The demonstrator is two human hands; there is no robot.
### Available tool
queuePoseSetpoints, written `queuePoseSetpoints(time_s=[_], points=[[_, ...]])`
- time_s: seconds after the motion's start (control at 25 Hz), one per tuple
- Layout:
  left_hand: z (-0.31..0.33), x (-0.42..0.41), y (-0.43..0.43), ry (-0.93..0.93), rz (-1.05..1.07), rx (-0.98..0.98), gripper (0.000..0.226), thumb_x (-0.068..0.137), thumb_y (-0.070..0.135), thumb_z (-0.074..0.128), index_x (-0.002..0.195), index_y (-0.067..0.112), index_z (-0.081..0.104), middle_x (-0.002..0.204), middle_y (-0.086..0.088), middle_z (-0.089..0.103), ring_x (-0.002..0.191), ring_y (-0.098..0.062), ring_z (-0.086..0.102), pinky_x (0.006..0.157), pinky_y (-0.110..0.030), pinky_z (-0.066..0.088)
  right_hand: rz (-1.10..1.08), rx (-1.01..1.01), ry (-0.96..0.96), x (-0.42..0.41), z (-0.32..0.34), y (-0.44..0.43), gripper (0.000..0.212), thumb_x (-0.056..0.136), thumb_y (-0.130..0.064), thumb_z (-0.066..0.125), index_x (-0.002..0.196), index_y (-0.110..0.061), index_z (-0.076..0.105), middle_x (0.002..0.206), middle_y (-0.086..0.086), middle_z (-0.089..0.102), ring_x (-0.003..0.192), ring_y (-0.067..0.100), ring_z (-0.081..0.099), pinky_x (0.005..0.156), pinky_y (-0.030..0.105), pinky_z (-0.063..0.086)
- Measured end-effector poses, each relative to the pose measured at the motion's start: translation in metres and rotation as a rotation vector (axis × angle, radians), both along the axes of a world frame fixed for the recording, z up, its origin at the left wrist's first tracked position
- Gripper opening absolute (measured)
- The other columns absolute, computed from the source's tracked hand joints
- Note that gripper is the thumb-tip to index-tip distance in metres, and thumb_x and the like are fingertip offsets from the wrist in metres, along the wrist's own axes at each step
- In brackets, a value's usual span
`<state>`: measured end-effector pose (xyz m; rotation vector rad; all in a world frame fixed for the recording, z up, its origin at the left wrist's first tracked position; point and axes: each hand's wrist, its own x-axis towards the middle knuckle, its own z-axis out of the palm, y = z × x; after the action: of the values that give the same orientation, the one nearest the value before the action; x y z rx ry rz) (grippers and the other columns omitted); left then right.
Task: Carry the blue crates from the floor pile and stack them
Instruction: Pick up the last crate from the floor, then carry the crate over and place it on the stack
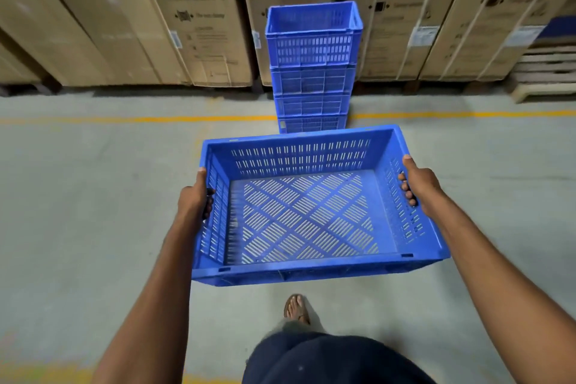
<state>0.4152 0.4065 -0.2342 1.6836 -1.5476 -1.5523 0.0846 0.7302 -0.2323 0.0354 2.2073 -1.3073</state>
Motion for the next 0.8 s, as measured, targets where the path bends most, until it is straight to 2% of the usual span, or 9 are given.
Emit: queuePoseSetpoints(time_s=[0.24,0.36,0.64,0.8], points=[[0.024,-0.133,-0.083,0.025,-0.083,-0.141,0.068,0.094,0.07,0.045,0.078,0.007,0.063,0.062,-0.008,0.054,0.048,-0.023,0.045,0.05,-0.027,0.038,-0.154,0.031,0.181,-0.091,0.023,-0.062,0.06,0.094,-0.068,0.04,0.073,-0.015,0.058,0.061,0.003,0.052,0.047,0.023,0.044,0.047,0.027,0.036],[0.032,-0.198,-0.126,0.037,-0.084,-0.223,0.074,0.09,0.076,0.043,0.078,0.007,0.066,0.061,-0.007,0.057,0.049,-0.024,0.048,0.051,-0.028,0.042,-0.187,0.051,0.26,-0.149,0.024,-0.096,0.064,0.09,-0.074,0.037,0.071,-0.018,0.062,0.062,0.003,0.058,0.056,0.027,0.053,0.056,0.035,0.044],[0.057,-0.362,-0.213,0.103,-0.007,-0.373,0.078,0.084,0.083,0.04,0.072,0.01,0.065,0.057,-0.007,0.056,0.048,-0.022,0.049,0.052,-0.031,0.042,-0.163,-0.022,0.415,-0.33,0.043,-0.196,0.073,0.085,-0.081,0.032,0.067,-0.017,0.063,0.056,0.004,0.061,0.064,0.03,0.057,0.071,0.05,0.052],[0.077,-0.439,-0.262,0.092,0.023,-0.434,0.088,0.08,0.092,0.033,0.073,0.008,0.06,0.06,-0.008,0.057,0.056,-0.024,0.051,0.059,-0.041,0.045,-0.124,-0.035,0.493,-0.425,0.072,-0.264,0.076,0.085,-0.083,0.03,0.065,-0.016,0.063,0.058,0.008,0.063,0.07,0.041,0.065,0.075,0.057,0.057]])
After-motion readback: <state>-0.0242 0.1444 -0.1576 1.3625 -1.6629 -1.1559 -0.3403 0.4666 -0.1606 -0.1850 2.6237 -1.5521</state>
